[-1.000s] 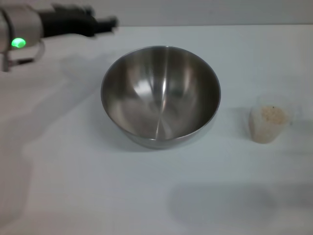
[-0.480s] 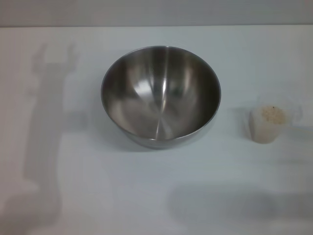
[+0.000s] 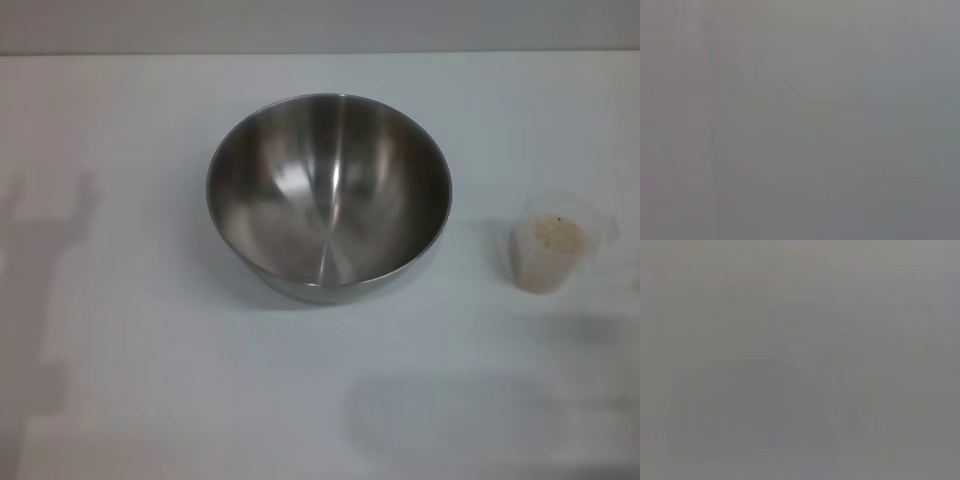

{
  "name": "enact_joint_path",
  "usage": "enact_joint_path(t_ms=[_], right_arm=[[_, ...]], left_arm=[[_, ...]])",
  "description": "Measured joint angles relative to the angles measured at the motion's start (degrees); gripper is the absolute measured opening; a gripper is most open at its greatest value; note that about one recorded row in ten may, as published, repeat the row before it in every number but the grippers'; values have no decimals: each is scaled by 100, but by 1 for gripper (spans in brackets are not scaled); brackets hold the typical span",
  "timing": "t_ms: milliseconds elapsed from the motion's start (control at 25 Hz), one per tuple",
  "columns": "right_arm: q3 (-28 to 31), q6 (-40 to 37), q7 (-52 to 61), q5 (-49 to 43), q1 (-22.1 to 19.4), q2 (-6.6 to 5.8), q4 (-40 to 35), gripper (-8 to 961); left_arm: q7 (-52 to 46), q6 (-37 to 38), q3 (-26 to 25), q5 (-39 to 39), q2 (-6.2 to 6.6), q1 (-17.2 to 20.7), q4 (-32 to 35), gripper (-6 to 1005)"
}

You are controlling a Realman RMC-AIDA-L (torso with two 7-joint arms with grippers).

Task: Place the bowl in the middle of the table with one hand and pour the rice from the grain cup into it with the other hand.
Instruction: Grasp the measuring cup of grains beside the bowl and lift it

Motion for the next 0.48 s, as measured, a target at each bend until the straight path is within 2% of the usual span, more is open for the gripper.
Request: enact_joint_path(t_ms=[120,480], right_arm=[[-83,189,-1,0,-91,11,-2,825],[-241,980,-6,1,50,14,26,824]], left_arm=[[-163,38,8,-195,-9,-100,456,846],[-446,-104,27,-354,-18,-199,806,846]])
